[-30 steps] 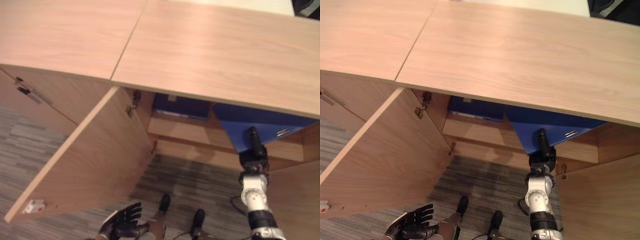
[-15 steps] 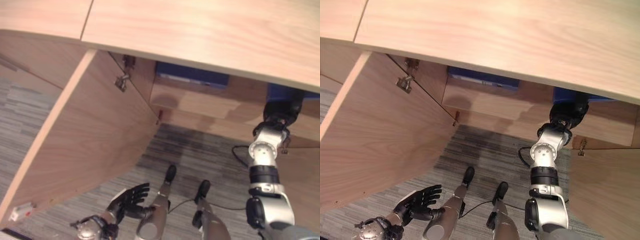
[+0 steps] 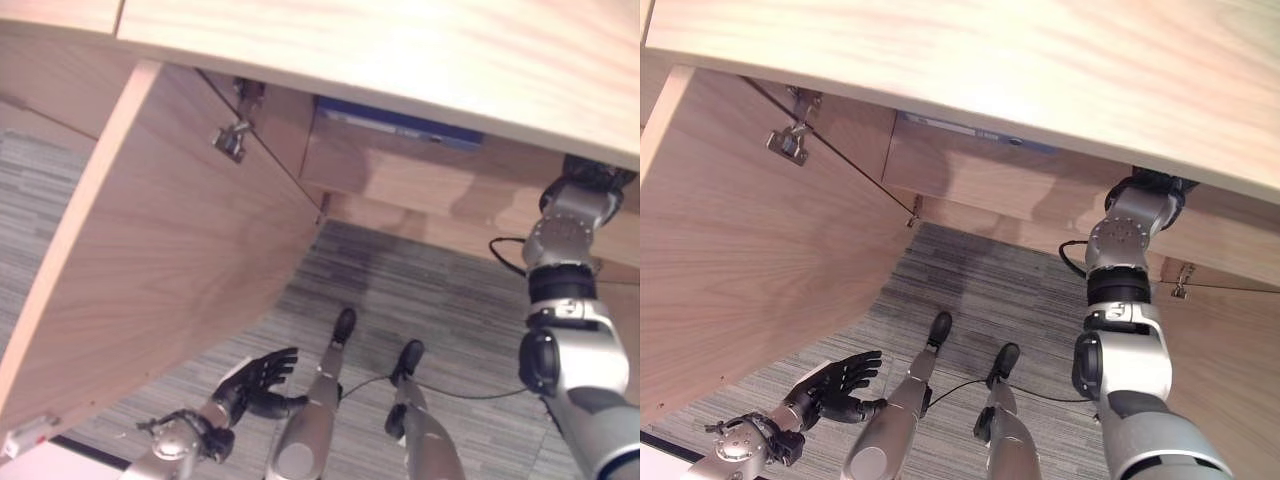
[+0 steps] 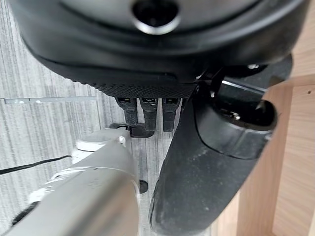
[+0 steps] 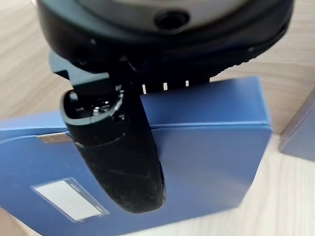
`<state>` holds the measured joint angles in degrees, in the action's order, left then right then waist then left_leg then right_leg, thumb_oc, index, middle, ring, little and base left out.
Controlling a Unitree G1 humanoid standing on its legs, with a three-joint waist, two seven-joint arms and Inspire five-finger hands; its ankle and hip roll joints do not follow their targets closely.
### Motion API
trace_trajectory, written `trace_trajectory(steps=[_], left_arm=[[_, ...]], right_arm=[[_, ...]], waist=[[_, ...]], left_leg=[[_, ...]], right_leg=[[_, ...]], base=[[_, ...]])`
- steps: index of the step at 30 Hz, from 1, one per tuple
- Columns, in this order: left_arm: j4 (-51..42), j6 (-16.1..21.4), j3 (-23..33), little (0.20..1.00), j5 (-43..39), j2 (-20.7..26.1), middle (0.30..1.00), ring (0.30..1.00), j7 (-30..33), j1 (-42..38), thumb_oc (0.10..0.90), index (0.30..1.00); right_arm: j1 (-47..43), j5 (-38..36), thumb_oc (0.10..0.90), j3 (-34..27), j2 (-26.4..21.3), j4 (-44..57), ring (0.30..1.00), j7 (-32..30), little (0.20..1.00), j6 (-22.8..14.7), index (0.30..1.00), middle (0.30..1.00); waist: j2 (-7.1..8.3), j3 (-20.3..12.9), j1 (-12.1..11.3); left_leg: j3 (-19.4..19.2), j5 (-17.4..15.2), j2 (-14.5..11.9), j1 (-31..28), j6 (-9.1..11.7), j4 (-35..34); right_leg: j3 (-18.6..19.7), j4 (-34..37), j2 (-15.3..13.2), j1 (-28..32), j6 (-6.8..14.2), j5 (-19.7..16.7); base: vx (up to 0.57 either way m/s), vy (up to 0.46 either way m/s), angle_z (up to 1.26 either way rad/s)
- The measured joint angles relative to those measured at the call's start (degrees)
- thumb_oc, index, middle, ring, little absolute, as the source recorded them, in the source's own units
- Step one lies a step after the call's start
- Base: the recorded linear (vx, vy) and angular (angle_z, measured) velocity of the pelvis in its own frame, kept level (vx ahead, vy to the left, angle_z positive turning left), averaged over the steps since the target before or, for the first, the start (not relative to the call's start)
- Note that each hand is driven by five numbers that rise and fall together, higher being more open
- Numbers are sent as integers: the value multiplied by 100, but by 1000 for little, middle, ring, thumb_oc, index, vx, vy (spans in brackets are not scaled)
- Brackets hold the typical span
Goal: Put the empty folder in the office cabinet
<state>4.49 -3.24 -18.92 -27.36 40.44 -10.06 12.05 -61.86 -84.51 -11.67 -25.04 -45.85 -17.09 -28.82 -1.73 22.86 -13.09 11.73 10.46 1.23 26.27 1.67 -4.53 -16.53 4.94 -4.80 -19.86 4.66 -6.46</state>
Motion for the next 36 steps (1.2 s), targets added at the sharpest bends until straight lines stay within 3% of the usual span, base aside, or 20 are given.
trace_trajectory(steps=[2, 3, 4, 5, 9, 10, 16, 20, 24, 26, 33, 36], left_arm=[[-25, -2, -2, 900, -174, 0, 900, 900, 67, -10, 800, 900], [-55, -2, 1, 900, -174, 12, 900, 900, 83, -10, 800, 900], [-73, -2, -7, 900, -175, 35, 900, 900, 83, -12, 800, 900], [-77, -3, -53, 900, -179, 96, 900, 900, 83, -28, 800, 900], [-64, -22, -111, 900, -378, 160, 900, 900, 88, -37, 800, 900], [-66, -30, -111, 900, -398, 161, 900, 900, 89, -34, 800, 900], [-98, -50, -105, 900, -401, 180, 900, 900, 94, -39, 800, 900], [-142, -53, -98, 900, -400, 225, 900, 900, 120, -39, 800, 900], [-231, -55, -69, 900, -396, 339, 900, 900, 118, -40, 800, 900], [-270, -50, 45, 900, -396, 334, 900, 900, 112, -20, 800, 900], [-267, -38, 216, 900, -375, 332, 900, 900, 100, -11, 800, 900], [-266, -20, 269, 900, -372, 314, 900, 900, 89, -10, 800, 900]], right_arm=[[-50, -6, 400, -21, -22, -30, 300, -66, 300, 47, 300, 300], [-57, -6, 580, -18, -33, -31, 571, -67, 571, 60, 571, 571], [-60, -6, 580, -13, -39, -34, 571, -67, 571, 78, 571, 571], [-77, -7, 800, 76, -99, -173, 900, -61, 900, 134, 900, 900], [-266, -62, 800, 564, -524, -1204, 900, -49, 900, 656, 900, 900], [-292, -107, 800, 656, -597, -1346, 900, -64, 900, 930, 900, 900], [-338, -108, 800, 836, -618, -1597, 900, 14, 900, 1374, 900, 900], [-339, -117, 800, 791, -558, -1474, 900, 17, 900, 1374, 900, 900], [-252, -118, 800, 890, -386, -718, 900, 60, 900, 1281, 900, 900], [121, -117, 800, 957, -254, 261, 900, 439, 900, 1154, 900, 900], [641, -148, 800, 1058, 357, 971, 900, 928, 900, 1028, 900, 900], [1016, -284, 800, 1012, 605, 1450, 900, 1109, 900, 770, 900, 900]], waist=[[0, 0, 8], [0, 0, 5], [-1, 1, 5], [1, 3, 7], [4, 5, -3], [12, 17, 11], [49, 42, 26], [103, 91, 38], [155, 244, 59], [152, 341, 38], [150, 361, -17], [145, 363, -24]], left_leg=[[1, 0, -1, 32, 0, 0], [0, 0, -3, 62, 0, 0], [0, 0, -5, 75, 0, 0], [3, 1, -9, 81, 0, 0], [12, 0, -8, 81, 0, 1], [-1, 1, -10, 81, 0, 1], [-22, 1, -27, 81, 0, 18], [-25, 1, -27, 81, 0, 21], [-40, 1, -36, 80, 0, 24], [-52, 1, -39, 77, 0, 25], [-70, 1, -23, 76, 1, 25], [-82, 1, -18, 76, 1, 25]], right_leg=[[1, 0, 3, -31, 0, 0], [5, 0, 7, -63, -4, -3], [6, 0, 11, -76, -7, -6], [6, -1, 13, -82, -9, -7], [3, -1, 12, -81, -9, -7], [11, 0, 15, -85, -9, -8], [27, -1, 30, -87, -16, -13], [30, -1, 31, -87, -16, -14], [51, -1, 38, -95, -34, -28], [62, -2, 37, -96, -41, -36], [84, -1, 17, -105, -42, -36], [99, -1, 12, -106, -42, -36]], base=[[0, 0, 0], [0, 0, 0], [0, 0, 0], [0, 0, 0], [0, 0, 0], [-4, -25, -4], [-2, -8, -2], [0, 0, 0], [0, 0, 0], [0, 0, 0], [0, 0, 0], [0, 0, 0]])
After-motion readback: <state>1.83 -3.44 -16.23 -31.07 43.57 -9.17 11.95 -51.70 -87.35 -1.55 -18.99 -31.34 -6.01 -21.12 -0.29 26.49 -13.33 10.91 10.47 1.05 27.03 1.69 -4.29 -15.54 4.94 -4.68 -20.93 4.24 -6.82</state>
